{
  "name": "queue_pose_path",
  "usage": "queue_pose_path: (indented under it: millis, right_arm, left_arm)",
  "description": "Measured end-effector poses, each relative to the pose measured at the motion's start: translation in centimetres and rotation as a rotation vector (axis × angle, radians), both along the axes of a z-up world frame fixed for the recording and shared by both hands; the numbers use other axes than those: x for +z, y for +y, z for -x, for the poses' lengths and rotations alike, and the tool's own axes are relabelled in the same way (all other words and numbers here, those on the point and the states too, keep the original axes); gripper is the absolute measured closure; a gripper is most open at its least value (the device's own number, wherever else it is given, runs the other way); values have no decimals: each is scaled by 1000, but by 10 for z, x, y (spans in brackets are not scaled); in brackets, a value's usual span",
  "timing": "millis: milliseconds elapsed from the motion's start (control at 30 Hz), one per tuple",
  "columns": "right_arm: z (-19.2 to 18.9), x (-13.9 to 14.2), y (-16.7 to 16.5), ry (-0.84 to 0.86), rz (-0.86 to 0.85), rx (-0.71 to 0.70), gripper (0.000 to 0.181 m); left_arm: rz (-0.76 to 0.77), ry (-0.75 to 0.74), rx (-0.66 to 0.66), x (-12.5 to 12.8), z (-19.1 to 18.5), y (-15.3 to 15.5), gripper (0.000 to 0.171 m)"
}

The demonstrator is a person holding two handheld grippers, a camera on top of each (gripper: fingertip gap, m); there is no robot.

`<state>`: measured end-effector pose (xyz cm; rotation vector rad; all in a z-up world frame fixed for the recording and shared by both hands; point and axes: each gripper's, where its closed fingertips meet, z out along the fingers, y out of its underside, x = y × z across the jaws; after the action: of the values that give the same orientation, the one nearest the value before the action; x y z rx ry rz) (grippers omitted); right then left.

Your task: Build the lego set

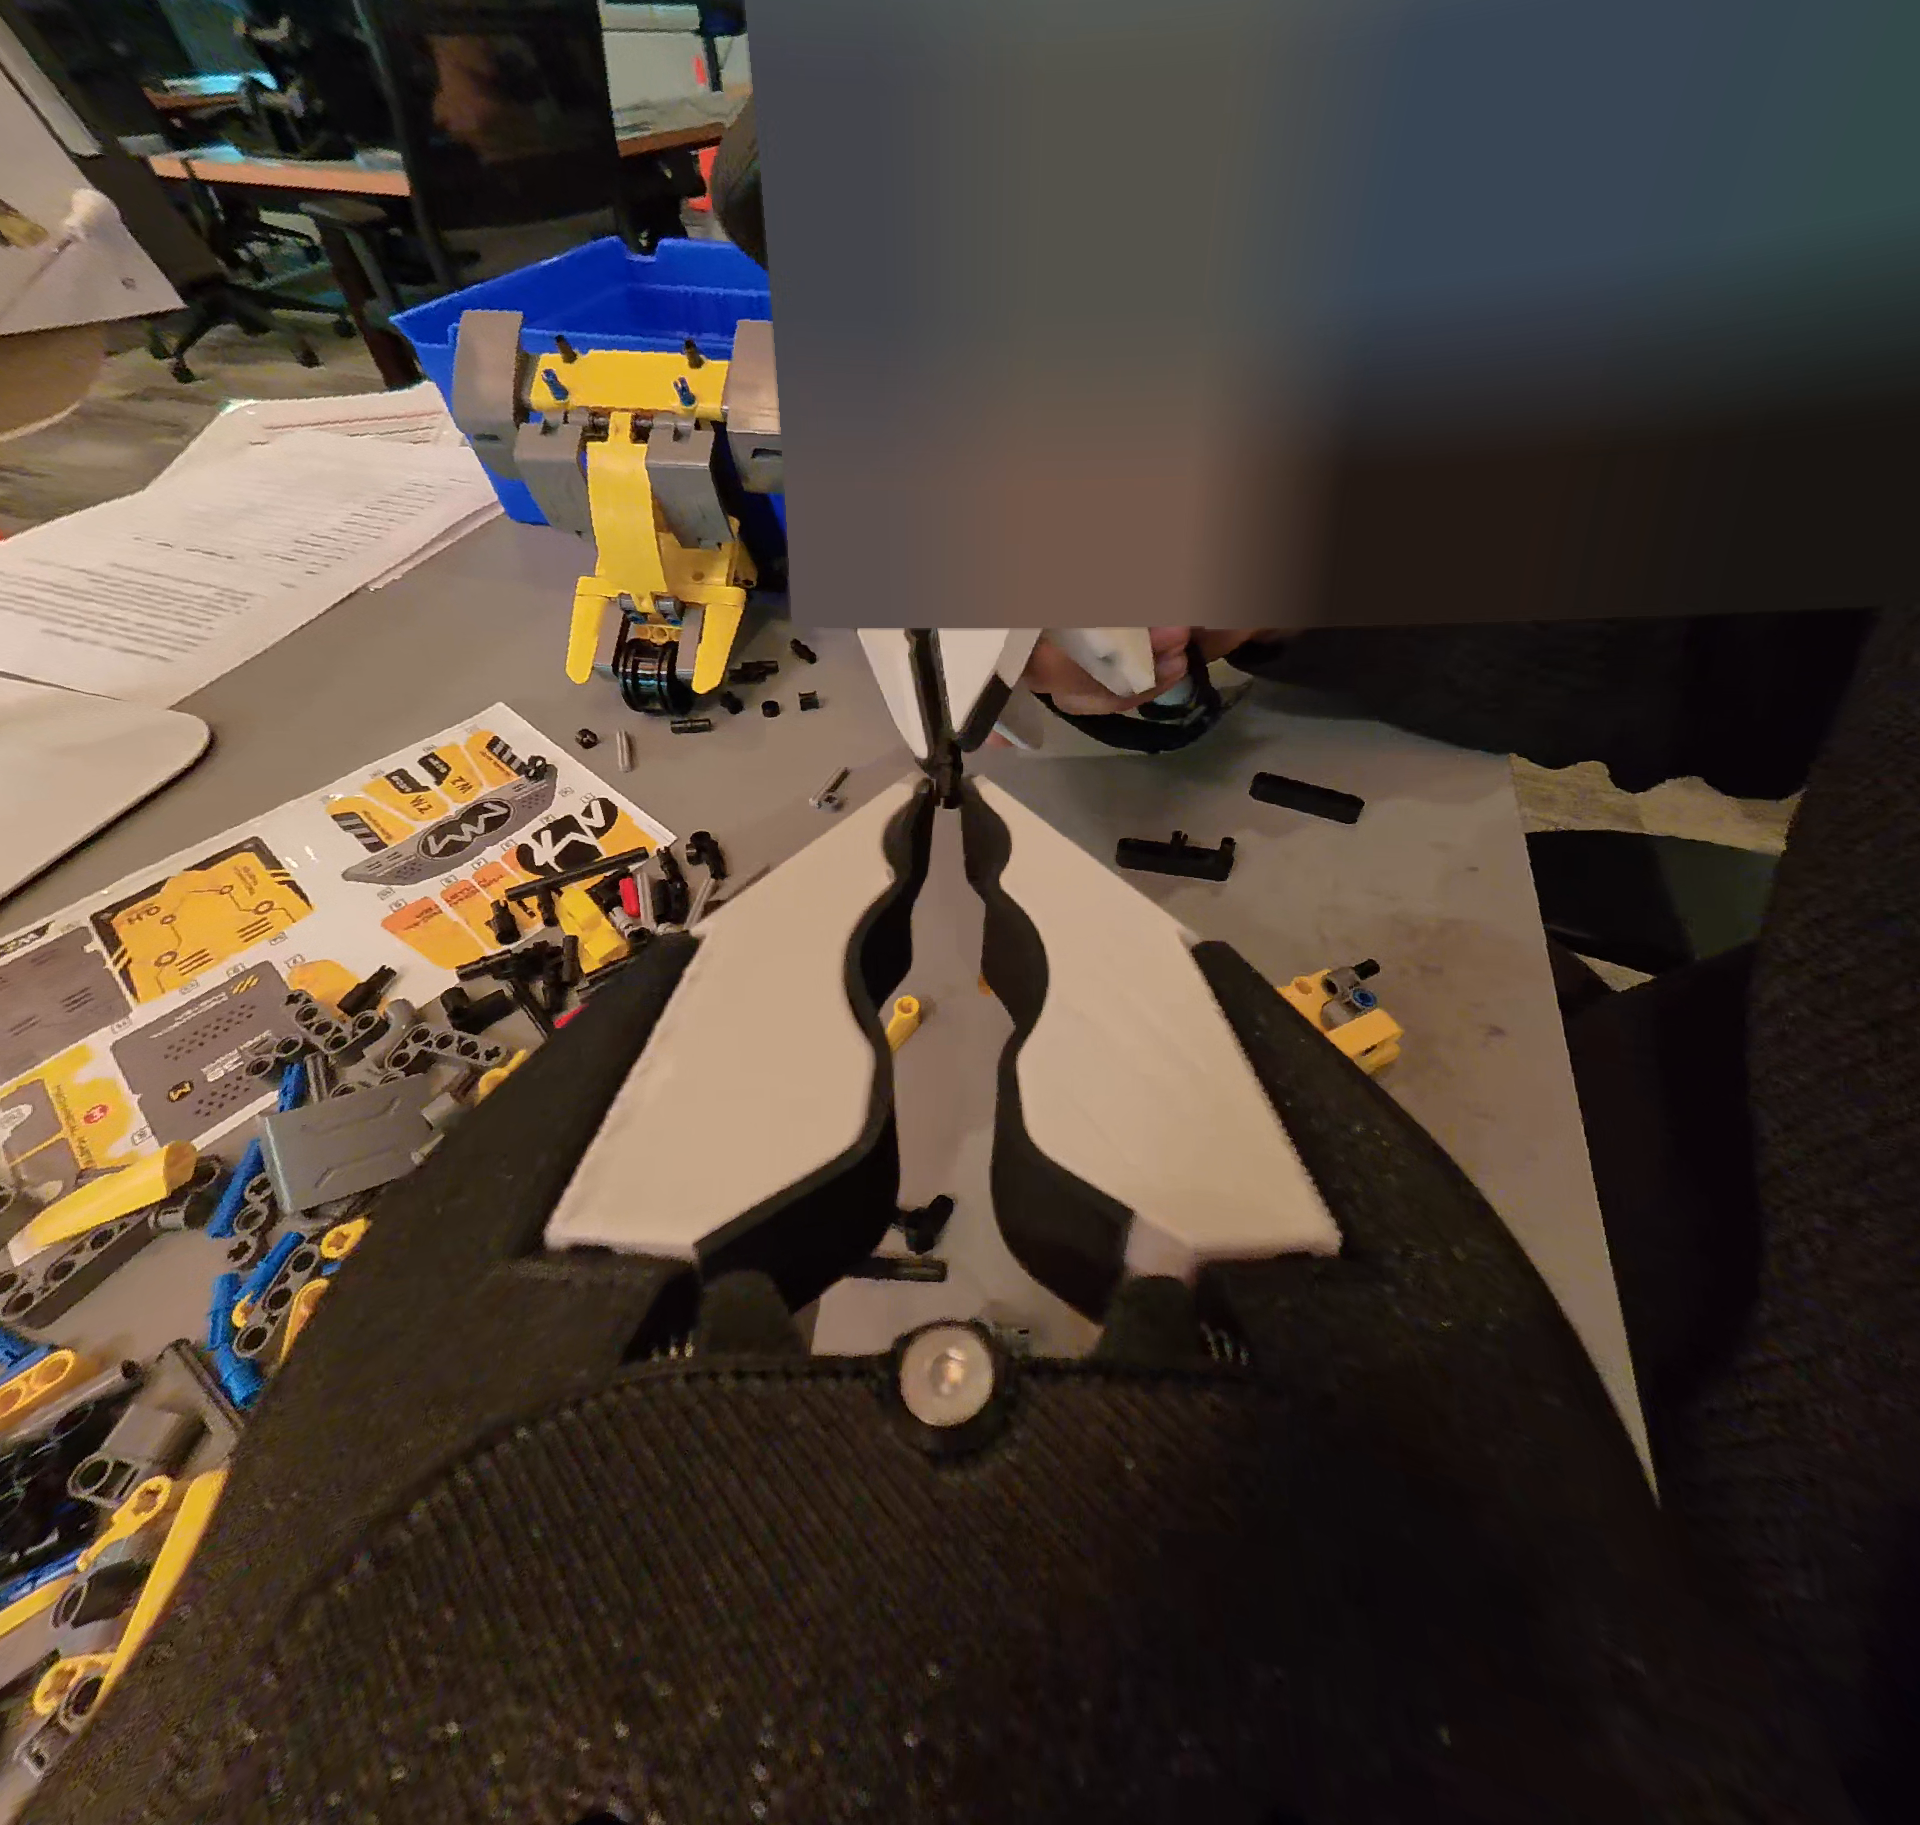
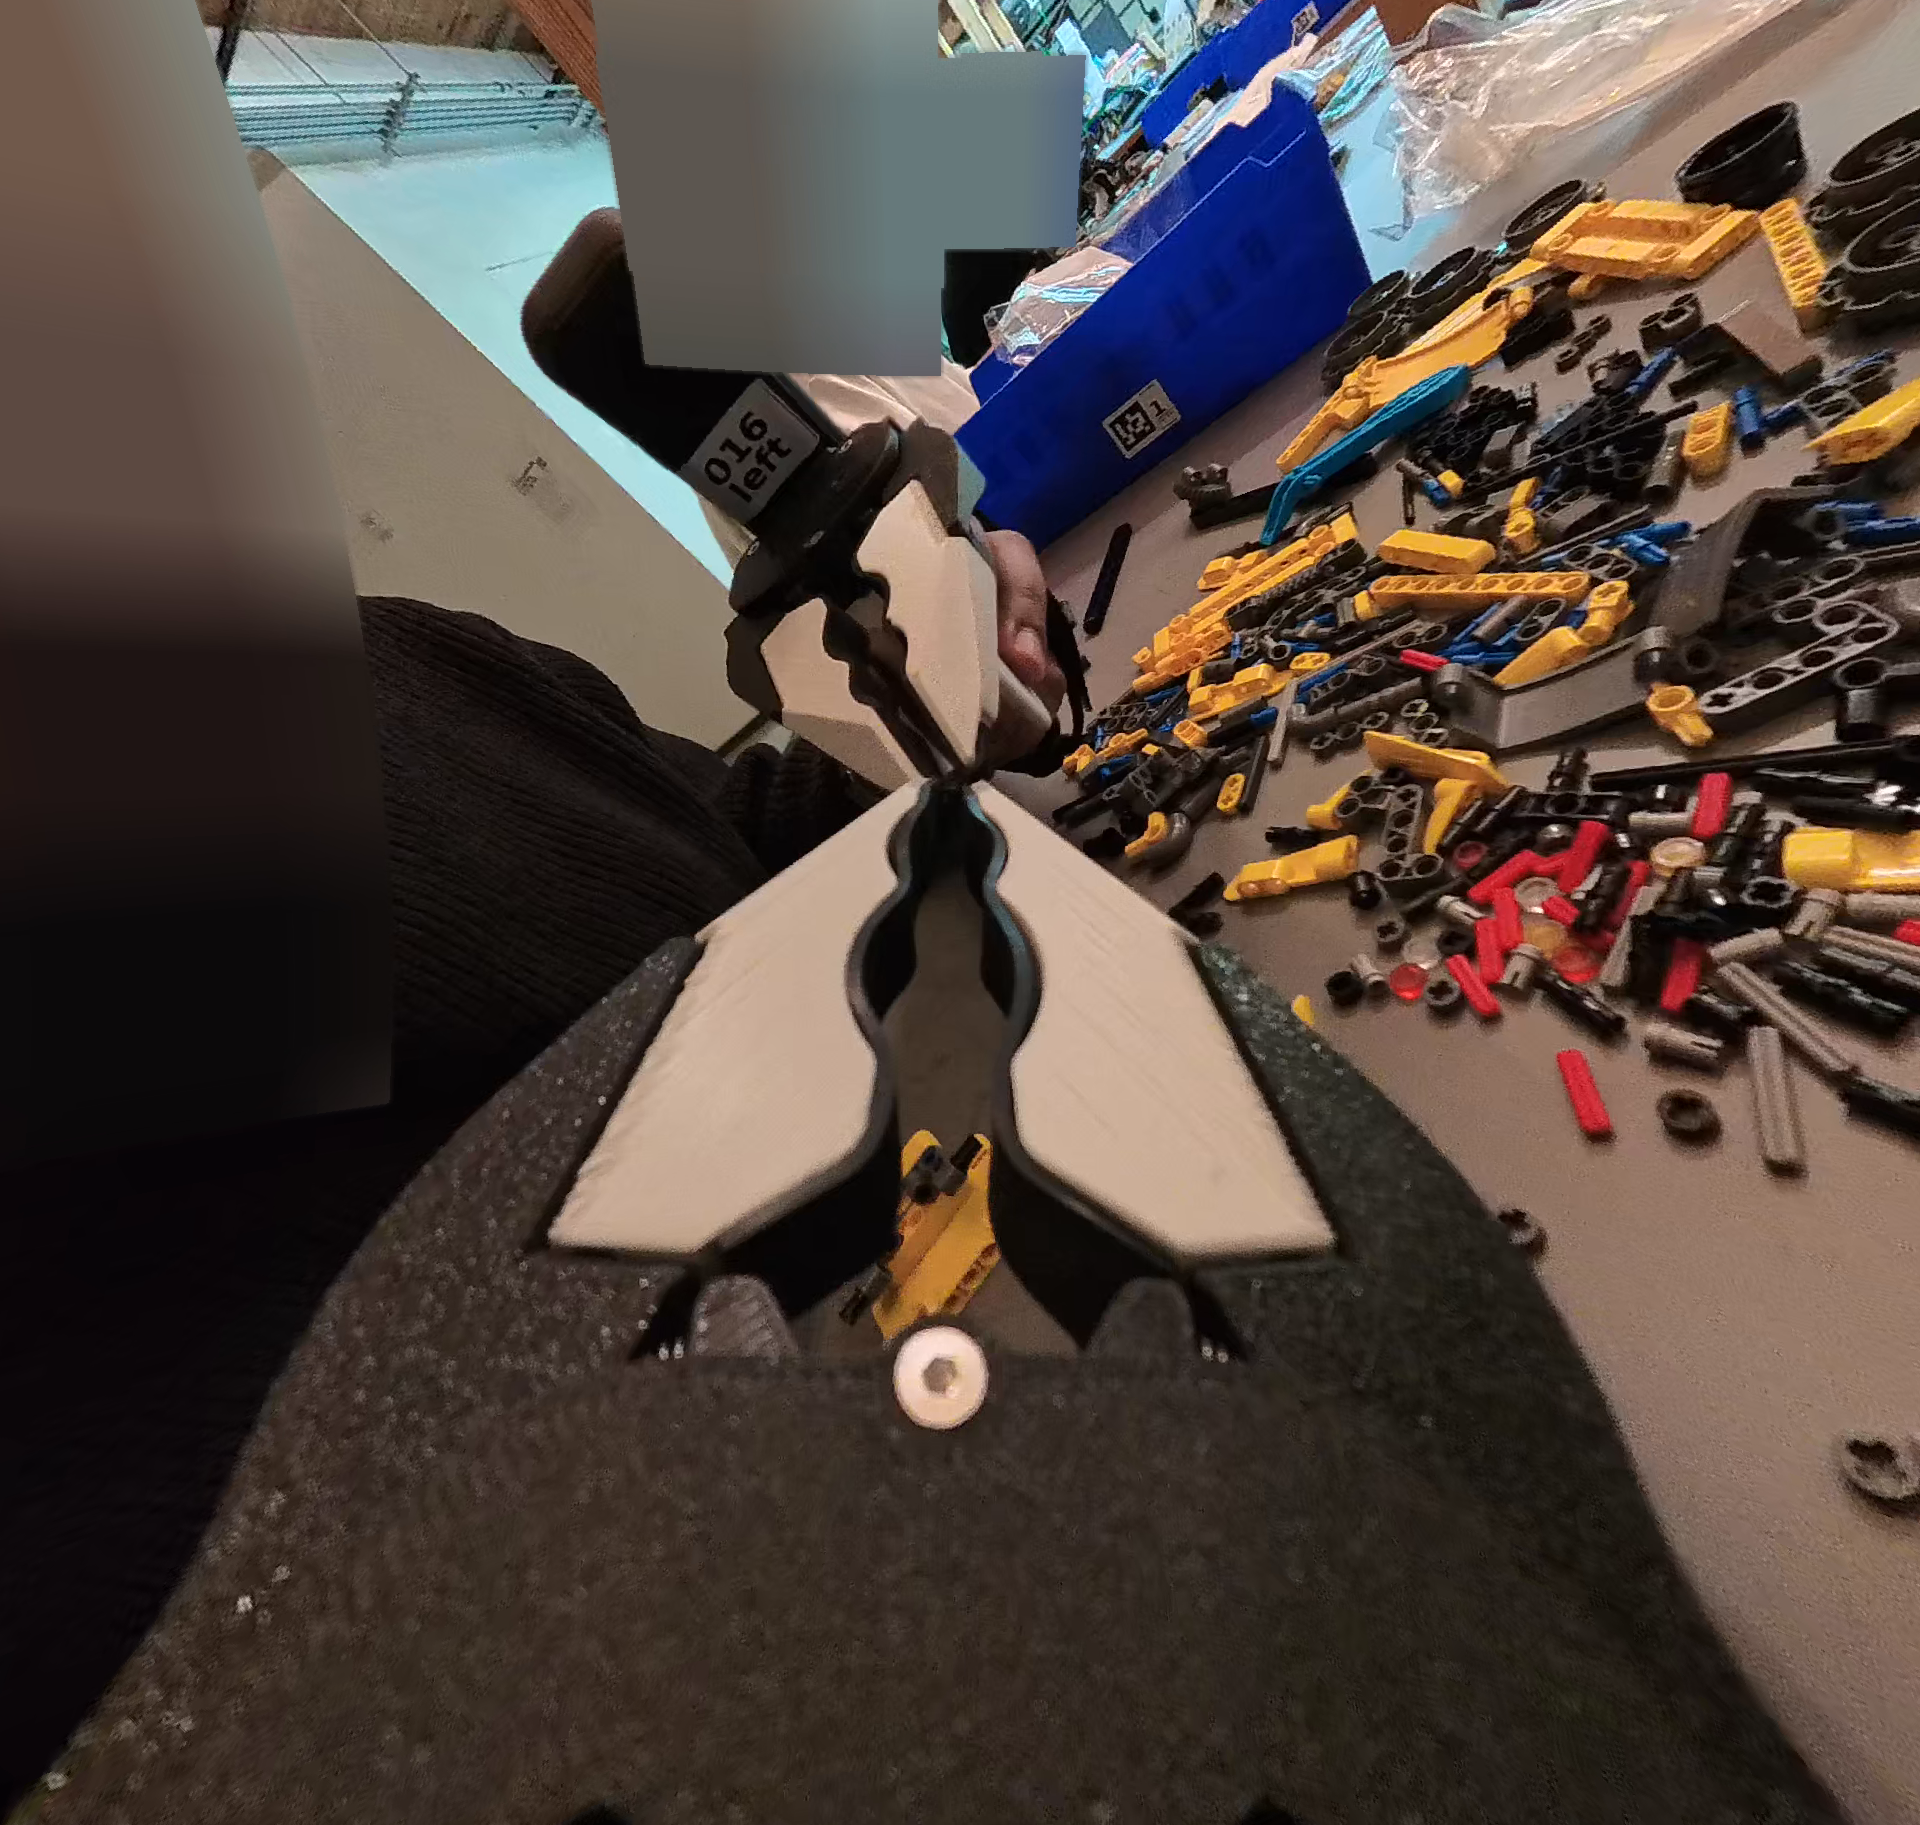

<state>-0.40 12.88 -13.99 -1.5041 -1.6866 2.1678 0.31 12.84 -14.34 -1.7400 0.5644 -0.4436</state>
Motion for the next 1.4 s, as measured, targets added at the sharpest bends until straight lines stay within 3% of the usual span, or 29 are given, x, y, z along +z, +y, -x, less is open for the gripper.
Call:
queue_pose_path:
  millis: [200,300,700,1400]
  right_arm:
    - [2,-3,1,-23,47,3,177]
    - [7,-8,7,-24,-10,-49,159]
    - [3,-12,-1,4,-129,-25,177]
    - [4,-11,-2,2,-110,-23,177]
  left_arm:
    - [-10,62,20,-3,1,1,169]
    - [-2,58,18,-4,2,0,169]
    - [20,120,23,-13,0,1,169]
    - [9,108,28,-10,2,1,169]
